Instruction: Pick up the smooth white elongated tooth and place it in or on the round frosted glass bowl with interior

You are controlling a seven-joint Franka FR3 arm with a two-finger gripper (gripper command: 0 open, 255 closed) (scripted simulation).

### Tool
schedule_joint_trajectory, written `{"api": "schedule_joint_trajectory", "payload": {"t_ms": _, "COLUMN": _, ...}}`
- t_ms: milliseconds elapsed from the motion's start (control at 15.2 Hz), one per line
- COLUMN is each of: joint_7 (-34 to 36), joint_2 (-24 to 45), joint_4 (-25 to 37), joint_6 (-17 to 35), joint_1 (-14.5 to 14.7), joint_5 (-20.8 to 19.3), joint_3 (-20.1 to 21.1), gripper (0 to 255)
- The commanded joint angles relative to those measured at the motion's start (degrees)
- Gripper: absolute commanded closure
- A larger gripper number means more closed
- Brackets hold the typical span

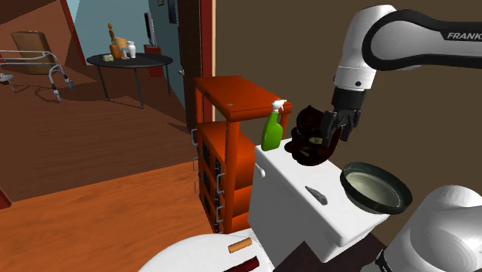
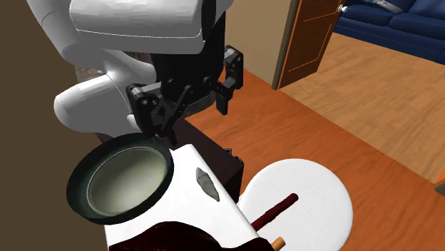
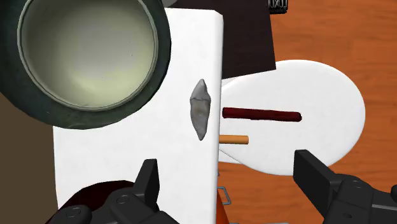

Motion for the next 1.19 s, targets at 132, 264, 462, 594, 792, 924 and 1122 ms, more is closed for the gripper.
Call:
{"api": "schedule_joint_trajectory", "payload": {"t_ms": 132, "joint_7": -0.41, "joint_2": 0.8, "joint_4": -3.23, "joint_6": 3.06, "joint_1": 0.09, "joint_5": 0.03, "joint_3": 0.19, "gripper": 0}}
{"api": "schedule_joint_trajectory", "payload": {"t_ms": 264, "joint_7": -0.81, "joint_2": 1.89, "joint_4": -6.26, "joint_6": 6.22, "joint_1": 0.17, "joint_5": 0.08, "joint_3": 0.4, "gripper": 0}}
{"api": "schedule_joint_trajectory", "payload": {"t_ms": 462, "joint_7": -1.4, "joint_2": 4.13, "joint_4": -10.43, "joint_6": 11.19, "joint_1": 0.32, "joint_5": 0.17, "joint_3": 0.72, "gripper": 0}}
{"api": "schedule_joint_trajectory", "payload": {"t_ms": 594, "joint_7": -1.79, "joint_2": 6.06, "joint_4": -12.94, "joint_6": 14.67, "joint_1": 0.42, "joint_5": 0.24, "joint_3": 0.94, "gripper": 0}}
{"api": "schedule_joint_trajectory", "payload": {"t_ms": 792, "joint_7": -2.38, "joint_2": 9.68, "joint_4": -16.27, "joint_6": 20.17, "joint_1": 0.54, "joint_5": 0.37, "joint_3": 1.28, "gripper": 0}}
{"api": "schedule_joint_trajectory", "payload": {"t_ms": 924, "joint_7": -2.56, "joint_2": 11.01, "joint_4": -17.76, "joint_6": 22.6, "joint_1": 0.63, "joint_5": 0.49, "joint_3": 1.44, "gripper": 0}}
{"api": "schedule_joint_trajectory", "payload": {"t_ms": 1122, "joint_7": -2.61, "joint_2": 11.65, "joint_4": -19.73, "joint_6": 25.21, "joint_1": 0.78, "joint_5": 0.76, "joint_3": 1.64, "gripper": 0}}
